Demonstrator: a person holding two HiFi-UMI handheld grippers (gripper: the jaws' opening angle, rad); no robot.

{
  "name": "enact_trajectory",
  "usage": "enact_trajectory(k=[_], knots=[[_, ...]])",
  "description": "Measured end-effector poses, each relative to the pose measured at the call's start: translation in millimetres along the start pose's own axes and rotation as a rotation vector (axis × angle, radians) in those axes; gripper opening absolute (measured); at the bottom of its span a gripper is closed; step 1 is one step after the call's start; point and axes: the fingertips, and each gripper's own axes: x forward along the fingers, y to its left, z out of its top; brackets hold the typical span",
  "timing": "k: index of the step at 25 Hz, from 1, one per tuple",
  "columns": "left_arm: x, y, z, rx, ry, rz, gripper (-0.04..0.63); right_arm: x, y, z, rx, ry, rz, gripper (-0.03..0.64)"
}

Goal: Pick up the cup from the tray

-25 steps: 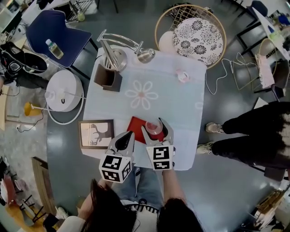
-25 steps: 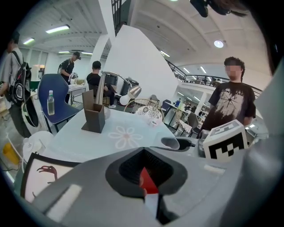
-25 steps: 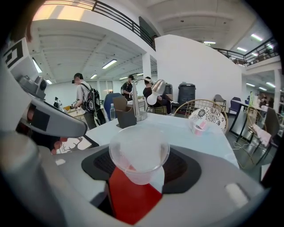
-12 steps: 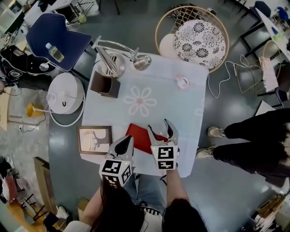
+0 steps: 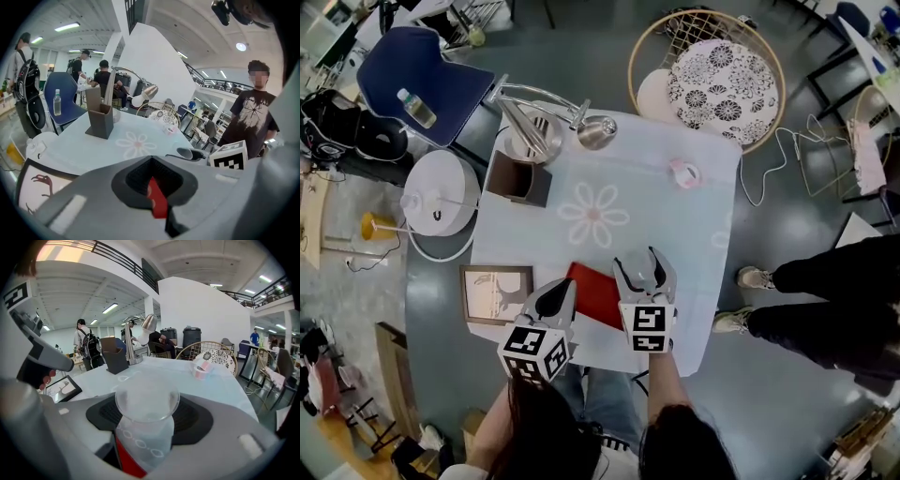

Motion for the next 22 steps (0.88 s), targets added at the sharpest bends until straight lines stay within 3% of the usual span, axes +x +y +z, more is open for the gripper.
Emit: enact_trajectory(k=[10, 22], knots=[[-4, 19, 4, -0.074, -0.039, 0.041, 0.0, 2, 6, -14, 0.009, 0.007, 0.006, 0.319], [-13, 21, -6, -0.063, -0.049, 0.074, 0.0, 2, 3, -17, 0.051, -0.005, 0.013, 0.326]])
